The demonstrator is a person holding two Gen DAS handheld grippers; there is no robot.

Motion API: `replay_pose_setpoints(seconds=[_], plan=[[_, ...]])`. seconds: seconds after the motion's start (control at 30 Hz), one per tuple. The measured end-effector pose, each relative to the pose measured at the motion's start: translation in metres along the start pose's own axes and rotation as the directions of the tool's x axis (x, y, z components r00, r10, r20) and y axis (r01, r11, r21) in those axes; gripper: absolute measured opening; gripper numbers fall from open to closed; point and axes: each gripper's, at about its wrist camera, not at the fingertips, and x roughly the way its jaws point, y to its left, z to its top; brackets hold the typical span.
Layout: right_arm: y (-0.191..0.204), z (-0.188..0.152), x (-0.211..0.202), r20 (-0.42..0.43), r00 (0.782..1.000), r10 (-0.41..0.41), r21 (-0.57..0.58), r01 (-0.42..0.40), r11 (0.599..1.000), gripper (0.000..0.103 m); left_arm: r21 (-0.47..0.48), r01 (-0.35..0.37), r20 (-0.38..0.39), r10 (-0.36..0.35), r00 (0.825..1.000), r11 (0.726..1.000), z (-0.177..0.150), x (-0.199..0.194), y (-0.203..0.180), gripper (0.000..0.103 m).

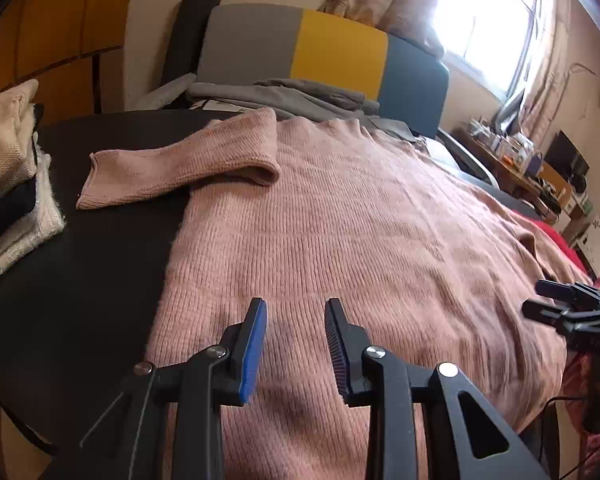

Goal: Fold clothes

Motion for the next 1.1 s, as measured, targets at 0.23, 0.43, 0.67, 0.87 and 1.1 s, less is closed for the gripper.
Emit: replay_pose_setpoints(seconds=[0.23,0.43,0.67,0.87,1.1], plan=[[-0.002,-0.051,0.0,-0.024,0.999,-0.021,-0.031,0.021,0.999,0.085,0.174,-0.072,-0.066,0.085,0.994,0.982,-0.037,0.008,-0.003,0.033],[-0.007,-0.059,-0.001,0.019,1.0,-0.015,-0.026,0.015,1.0,0.098,0.174,-0.069,-0.111,0.09,0.99,0.982,-0.029,0.017,-0.001,0.033],[-0.014,-0.05,-0.023,0.054,0.998,0.035,0.099,-0.04,0.994,0.102,0.173,-0.048,-0.037,0.055,0.998,0.984,-0.011,0.002,-0.029,0.033],[-0.048,-0.068,-0.041,0.026,0.997,-0.074,0.199,0.068,0.978,0.102,0.248,0.011,-0.071,0.007,0.997,0.969,0.004,0.03,-0.067,0.033],[-0.149,-0.1,-0.087,0.144,0.985,-0.1,0.596,-0.006,0.803,0.102,0.322,0.091,-0.087,-0.066,0.994,0.942,0.024,0.049,-0.121,0.033]])
